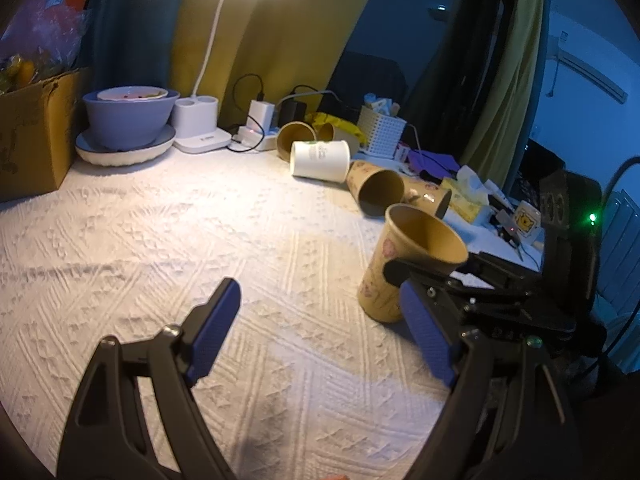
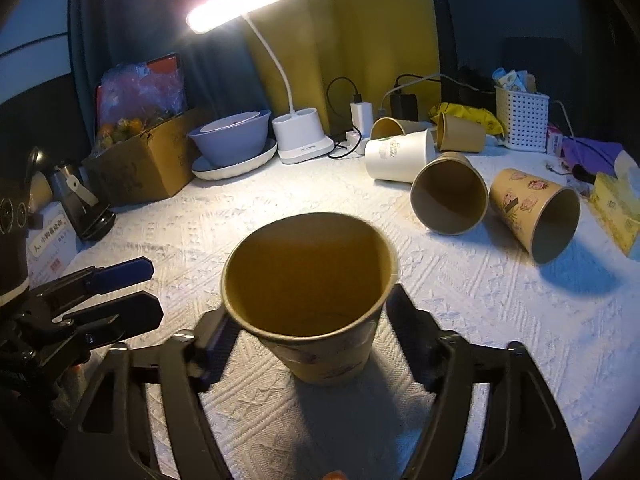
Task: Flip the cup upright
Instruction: 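Set the cup upright on the tablecloth and open the right gripper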
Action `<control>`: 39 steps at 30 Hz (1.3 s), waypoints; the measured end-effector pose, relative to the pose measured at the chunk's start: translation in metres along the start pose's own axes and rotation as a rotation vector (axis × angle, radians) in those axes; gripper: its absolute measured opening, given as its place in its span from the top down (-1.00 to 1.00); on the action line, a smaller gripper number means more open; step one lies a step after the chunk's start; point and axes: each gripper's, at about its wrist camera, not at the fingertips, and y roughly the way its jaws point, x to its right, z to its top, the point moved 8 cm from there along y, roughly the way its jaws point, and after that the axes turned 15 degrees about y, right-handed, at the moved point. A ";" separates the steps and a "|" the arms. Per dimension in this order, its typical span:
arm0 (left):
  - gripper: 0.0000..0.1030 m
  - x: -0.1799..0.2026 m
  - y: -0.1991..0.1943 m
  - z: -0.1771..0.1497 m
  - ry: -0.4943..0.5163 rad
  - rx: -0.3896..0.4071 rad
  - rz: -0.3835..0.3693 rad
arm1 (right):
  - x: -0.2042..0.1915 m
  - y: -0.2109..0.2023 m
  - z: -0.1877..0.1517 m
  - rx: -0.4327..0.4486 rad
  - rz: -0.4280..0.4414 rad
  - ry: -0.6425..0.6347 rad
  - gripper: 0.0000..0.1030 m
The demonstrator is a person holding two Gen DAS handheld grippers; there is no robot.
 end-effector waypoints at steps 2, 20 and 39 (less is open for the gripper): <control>-0.62 0.000 0.000 0.000 -0.002 0.002 -0.001 | -0.001 -0.001 0.000 0.003 -0.003 -0.007 -0.53; -0.84 0.014 -0.038 0.010 0.086 0.042 0.060 | -0.014 -0.045 0.002 0.050 -0.030 -0.047 -0.59; -0.86 0.046 -0.104 0.062 0.189 0.225 0.103 | -0.032 -0.137 0.029 0.212 -0.064 -0.083 -0.59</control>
